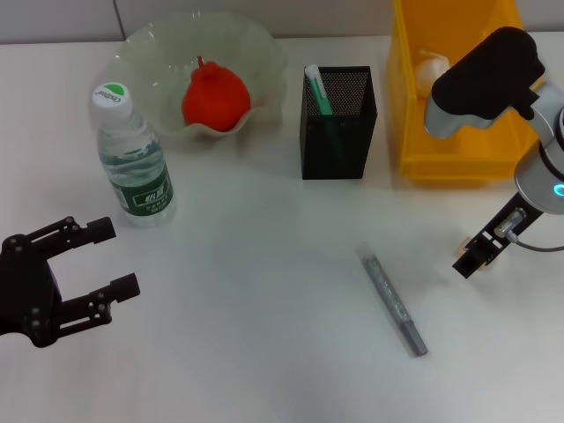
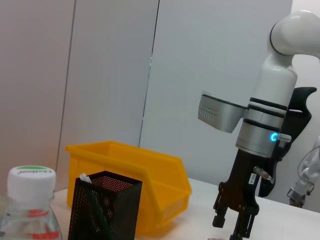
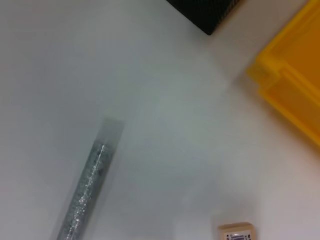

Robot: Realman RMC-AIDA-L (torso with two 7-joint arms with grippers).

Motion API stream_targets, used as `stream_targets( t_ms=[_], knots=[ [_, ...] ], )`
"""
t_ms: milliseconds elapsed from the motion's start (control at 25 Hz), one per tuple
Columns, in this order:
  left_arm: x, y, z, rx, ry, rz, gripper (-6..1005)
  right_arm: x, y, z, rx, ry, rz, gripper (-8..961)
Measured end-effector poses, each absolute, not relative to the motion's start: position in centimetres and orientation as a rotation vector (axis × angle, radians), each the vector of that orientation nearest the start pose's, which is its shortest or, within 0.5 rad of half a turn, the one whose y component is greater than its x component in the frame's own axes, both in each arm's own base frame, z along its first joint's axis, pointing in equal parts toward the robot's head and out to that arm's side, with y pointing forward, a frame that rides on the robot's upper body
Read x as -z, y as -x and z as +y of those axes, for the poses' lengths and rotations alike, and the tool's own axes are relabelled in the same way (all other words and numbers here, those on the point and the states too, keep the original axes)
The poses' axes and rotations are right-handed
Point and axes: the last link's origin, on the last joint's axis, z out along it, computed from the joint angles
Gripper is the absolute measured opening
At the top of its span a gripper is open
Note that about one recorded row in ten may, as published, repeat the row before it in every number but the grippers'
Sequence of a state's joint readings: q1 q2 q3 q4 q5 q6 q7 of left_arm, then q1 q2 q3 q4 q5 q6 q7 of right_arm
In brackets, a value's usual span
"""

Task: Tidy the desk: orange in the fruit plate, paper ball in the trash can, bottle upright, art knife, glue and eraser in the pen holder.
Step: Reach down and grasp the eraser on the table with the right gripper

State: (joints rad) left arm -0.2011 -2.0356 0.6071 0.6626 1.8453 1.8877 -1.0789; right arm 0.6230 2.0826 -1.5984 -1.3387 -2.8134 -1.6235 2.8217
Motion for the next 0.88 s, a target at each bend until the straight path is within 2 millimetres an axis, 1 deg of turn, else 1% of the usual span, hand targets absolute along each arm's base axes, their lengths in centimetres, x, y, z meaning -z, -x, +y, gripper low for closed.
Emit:
stream_targets(
  t_ms=[320, 560, 880],
  knots=[
    [-4.3, 32.1, 21.9, 0.946, 2.586, -0.459, 770, 2.0, -20.3, 34.3, 0.852, 2.382, 0.999, 670],
    [-4.3, 32.1, 21.9, 0.947, 2.587, -0.457, 770, 2.0, -20.4, 34.3, 0.855, 2.387, 1.000, 627],
    [-4.2, 32.1, 21.9, 0.951, 2.586, -0.459, 770, 1.8, -20.9, 34.4, 0.822, 2.406, 1.054, 571]
  ],
)
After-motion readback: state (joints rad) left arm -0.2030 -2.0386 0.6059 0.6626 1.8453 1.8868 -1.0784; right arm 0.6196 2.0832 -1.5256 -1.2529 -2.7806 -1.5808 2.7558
